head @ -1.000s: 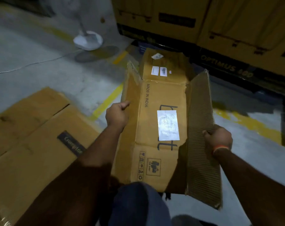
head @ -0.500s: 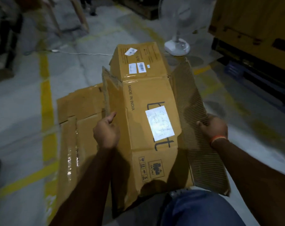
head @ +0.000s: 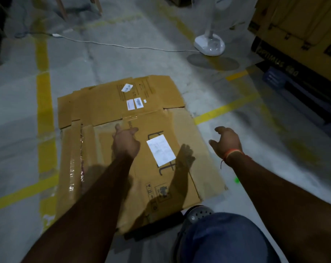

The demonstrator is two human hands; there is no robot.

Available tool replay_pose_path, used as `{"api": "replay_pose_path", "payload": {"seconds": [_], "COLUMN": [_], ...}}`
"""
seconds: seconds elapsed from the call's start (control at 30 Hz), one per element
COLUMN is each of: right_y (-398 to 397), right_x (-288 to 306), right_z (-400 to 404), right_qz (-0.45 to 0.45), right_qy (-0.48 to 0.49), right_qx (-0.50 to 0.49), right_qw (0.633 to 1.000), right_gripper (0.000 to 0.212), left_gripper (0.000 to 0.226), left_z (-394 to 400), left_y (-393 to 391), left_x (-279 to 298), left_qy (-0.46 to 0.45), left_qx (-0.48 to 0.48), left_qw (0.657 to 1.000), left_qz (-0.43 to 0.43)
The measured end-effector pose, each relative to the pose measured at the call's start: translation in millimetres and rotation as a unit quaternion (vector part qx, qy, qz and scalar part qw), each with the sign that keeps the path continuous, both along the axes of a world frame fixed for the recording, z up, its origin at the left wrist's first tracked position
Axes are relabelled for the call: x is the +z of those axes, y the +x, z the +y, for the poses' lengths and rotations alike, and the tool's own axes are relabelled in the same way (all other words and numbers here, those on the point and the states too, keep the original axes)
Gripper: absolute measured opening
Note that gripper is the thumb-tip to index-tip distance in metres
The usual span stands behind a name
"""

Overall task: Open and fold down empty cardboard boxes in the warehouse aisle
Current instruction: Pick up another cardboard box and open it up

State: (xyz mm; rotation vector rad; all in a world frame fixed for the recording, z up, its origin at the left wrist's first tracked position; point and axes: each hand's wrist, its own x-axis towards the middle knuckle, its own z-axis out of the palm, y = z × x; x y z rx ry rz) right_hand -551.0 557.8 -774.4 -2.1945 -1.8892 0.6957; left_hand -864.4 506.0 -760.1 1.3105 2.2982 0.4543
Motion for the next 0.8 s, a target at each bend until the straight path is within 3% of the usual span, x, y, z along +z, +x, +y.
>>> {"api": "replay_pose_path", "payload": {"seconds": [0.2, 0.37, 0.57, 0.8], "right_y": [58.3, 152.2, 278.4, 369.3], "right_x": [30.4, 69.2, 119.2, 143.6], "right_z": [-48.9, -127.1, -273.7, -446.1], "right_qz": [0.029, 0.013, 0.002, 0.025], "right_qy": [0.041, 0.085, 0.117, 0.136], "right_qx": [-0.027, -0.099, -0.261, -0.444], "right_qw": [0.998, 0.991, 0.958, 0.886], "right_gripper": [0.051, 0.046, 0.042, 0.04], "left_gripper": [0.057, 0.045, 0.038, 0.038], "left_z": [4.9, -6.4, -68.5, -186.7], "left_y": [81.7, 187.2, 356.7, 520.9], "left_x": [41.5, 76.8, 121.8, 171.8], "left_qy": [0.023, 0.059, 0.078, 0.076], "left_qx": [-0.128, -0.269, -0.47, -0.63], "left_qw": [0.991, 0.961, 0.875, 0.762], "left_qz": [-0.018, -0.034, -0.082, -0.129]}}
